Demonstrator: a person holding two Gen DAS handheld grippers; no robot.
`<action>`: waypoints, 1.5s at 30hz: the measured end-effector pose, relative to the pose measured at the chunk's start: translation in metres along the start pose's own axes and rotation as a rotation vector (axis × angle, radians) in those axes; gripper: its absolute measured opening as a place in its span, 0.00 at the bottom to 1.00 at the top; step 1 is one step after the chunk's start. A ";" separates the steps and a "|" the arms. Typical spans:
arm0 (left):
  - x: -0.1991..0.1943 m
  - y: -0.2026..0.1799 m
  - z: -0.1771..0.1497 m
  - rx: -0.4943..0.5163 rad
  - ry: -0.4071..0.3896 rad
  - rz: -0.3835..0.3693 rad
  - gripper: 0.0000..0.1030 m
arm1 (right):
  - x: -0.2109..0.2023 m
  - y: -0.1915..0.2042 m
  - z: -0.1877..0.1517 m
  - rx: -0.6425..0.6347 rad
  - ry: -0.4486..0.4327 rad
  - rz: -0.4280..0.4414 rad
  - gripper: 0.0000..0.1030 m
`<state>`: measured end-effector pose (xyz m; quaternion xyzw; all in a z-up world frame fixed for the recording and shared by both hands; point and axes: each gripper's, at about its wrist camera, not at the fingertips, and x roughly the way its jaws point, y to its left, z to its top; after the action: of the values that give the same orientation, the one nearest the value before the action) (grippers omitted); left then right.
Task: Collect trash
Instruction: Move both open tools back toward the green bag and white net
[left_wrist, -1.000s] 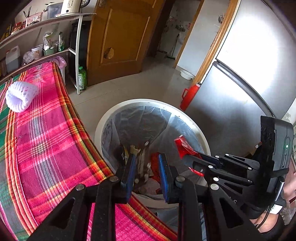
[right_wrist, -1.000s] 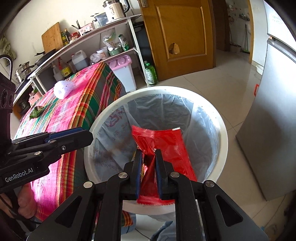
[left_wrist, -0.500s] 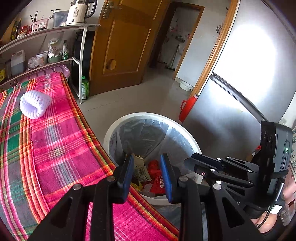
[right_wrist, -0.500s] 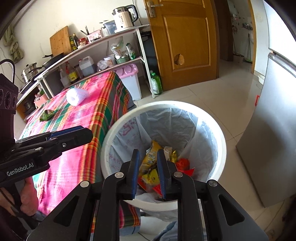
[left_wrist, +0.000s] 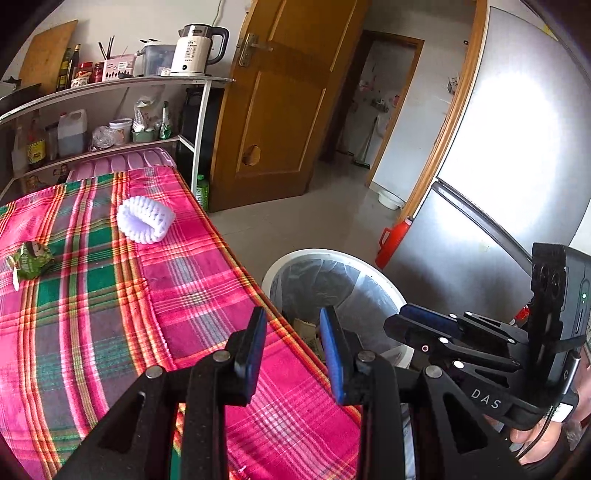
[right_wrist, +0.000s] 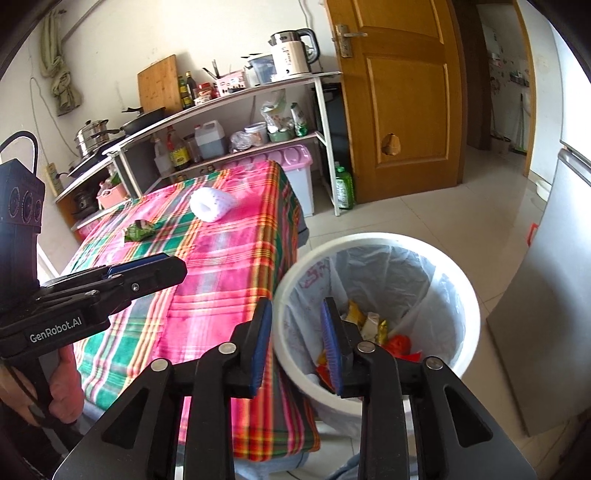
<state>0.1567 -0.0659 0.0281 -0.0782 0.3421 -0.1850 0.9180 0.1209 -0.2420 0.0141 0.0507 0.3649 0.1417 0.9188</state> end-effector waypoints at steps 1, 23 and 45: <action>-0.004 0.003 -0.002 -0.002 -0.004 0.010 0.31 | 0.000 0.005 0.000 -0.007 0.001 0.009 0.29; -0.057 0.074 -0.021 -0.093 -0.062 0.153 0.32 | 0.020 0.082 0.008 -0.128 0.028 0.114 0.31; -0.078 0.165 -0.003 -0.170 -0.096 0.296 0.43 | 0.077 0.126 0.048 -0.199 0.057 0.169 0.44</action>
<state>0.1475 0.1160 0.0283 -0.1130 0.3202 -0.0144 0.9405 0.1792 -0.0980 0.0238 -0.0142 0.3696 0.2557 0.8932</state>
